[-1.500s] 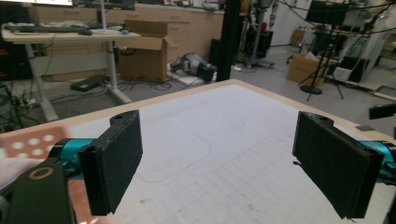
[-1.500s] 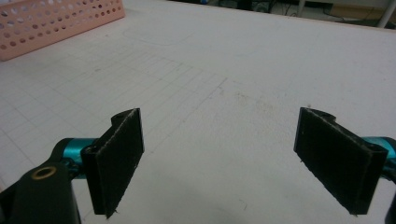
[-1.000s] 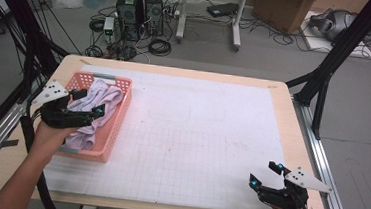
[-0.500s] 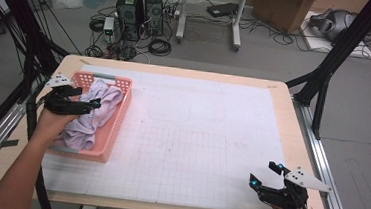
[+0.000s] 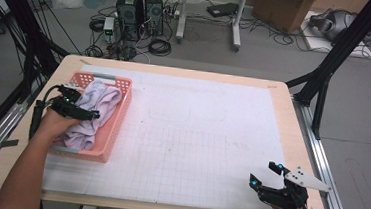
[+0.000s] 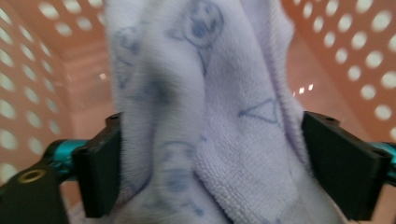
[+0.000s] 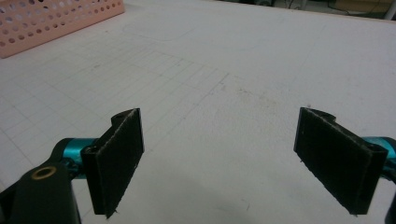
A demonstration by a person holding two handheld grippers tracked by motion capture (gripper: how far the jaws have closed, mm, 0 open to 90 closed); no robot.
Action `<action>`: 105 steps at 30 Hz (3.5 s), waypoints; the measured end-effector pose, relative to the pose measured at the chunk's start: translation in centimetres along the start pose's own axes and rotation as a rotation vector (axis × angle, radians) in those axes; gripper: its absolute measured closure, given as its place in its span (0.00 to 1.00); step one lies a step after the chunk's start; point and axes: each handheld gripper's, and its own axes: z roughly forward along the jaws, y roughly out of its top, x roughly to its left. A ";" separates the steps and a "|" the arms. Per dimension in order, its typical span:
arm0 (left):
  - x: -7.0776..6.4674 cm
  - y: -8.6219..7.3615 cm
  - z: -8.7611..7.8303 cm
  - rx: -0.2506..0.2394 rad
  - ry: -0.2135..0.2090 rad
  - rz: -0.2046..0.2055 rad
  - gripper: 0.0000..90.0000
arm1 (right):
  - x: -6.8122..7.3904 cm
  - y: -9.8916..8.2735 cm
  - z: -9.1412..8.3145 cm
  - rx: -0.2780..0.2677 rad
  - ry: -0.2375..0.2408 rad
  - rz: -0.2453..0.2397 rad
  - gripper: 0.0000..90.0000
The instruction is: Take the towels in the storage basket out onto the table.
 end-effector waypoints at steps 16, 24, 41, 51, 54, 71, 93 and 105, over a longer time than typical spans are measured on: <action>-0.5 -1.0 2.2 0.038 0.095 -0.026 0.02 | 0.1 -0.1 0.2 0.019 0.010 -0.008 0.16; -0.4 -0.9 1.2 0.005 0.121 -0.044 0.40 | 0.3 0.0 0.1 0.021 0.009 -0.012 0.16; 0.0 -0.7 -2.3 -0.298 0.002 -0.083 0.63 | -0.2 0.0 -0.5 -0.003 -0.006 0.021 0.16; 0.0 -0.5 -5.7 -0.585 -0.076 -0.081 0.63 | -0.2 0.1 -0.5 -0.012 -0.004 0.020 0.16; 0.1 -0.4 -6.5 -0.653 -0.097 -0.092 0.63 | -0.2 0.1 -0.5 -0.012 -0.003 0.020 0.16; -3.1 2.6 -12.4 -0.888 -0.276 -0.011 0.62 | 0.0 0.2 -0.1 -0.009 0.009 -0.006 0.16; -13.3 7.7 -13.3 -0.953 -0.560 0.192 0.62 | 0.1 0.3 0.1 -0.004 0.022 -0.018 0.16; -20.4 9.1 -7.3 -0.830 -0.643 0.283 0.62 | -0.1 0.3 0.1 -0.004 0.023 -0.021 0.16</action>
